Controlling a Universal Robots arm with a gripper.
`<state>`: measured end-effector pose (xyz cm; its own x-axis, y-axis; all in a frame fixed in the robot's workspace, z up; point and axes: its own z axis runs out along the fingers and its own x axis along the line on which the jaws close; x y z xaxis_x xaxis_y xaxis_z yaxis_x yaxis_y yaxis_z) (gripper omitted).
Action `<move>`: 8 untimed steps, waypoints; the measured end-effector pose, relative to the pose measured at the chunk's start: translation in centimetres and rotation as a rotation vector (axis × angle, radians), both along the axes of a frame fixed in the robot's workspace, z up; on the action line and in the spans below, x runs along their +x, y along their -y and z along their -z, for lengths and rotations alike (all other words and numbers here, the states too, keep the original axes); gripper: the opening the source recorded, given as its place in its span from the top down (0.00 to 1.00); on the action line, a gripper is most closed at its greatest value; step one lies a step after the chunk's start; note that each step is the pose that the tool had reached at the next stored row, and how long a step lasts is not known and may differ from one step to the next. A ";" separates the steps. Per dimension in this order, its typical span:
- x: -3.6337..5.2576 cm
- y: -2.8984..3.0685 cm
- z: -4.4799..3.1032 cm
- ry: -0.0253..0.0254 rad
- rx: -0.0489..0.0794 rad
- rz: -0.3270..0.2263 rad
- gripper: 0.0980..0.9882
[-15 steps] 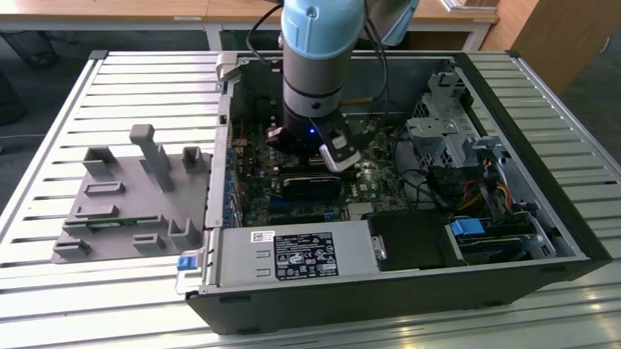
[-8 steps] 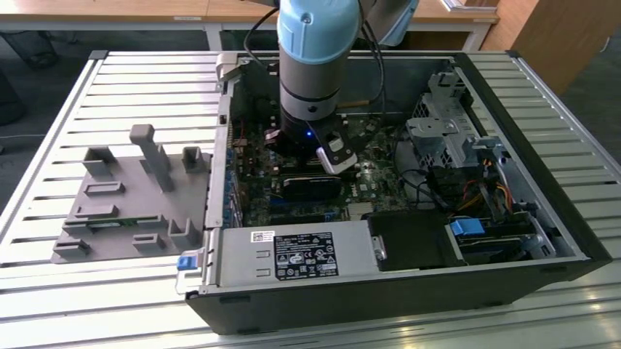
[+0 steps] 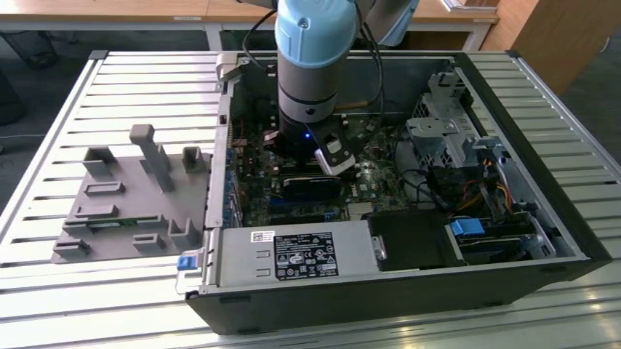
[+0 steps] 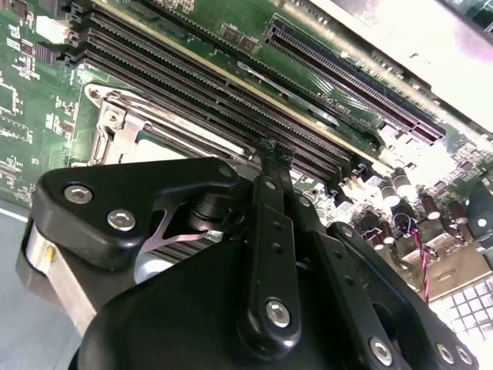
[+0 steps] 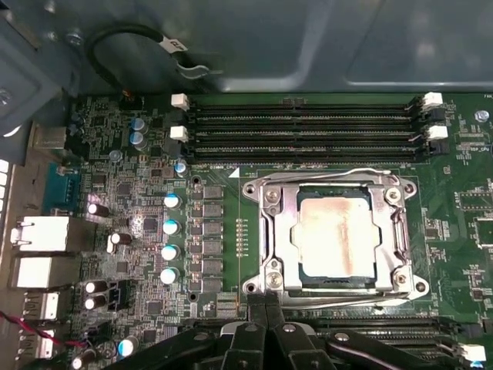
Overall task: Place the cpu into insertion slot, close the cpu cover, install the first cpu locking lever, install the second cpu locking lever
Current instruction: 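Install the second cpu locking lever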
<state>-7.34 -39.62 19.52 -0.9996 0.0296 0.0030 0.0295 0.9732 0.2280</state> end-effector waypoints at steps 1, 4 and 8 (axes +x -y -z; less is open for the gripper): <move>0.00 0.00 0.03 0.0000 0.003 0.000 0.99; -0.01 -0.02 0.11 0.0001 0.014 0.000 0.99; -0.04 -0.07 0.25 0.0002 0.026 -0.001 0.99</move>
<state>-7.37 -39.55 19.27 -0.9996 0.0288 0.0036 0.0288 0.9670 0.2532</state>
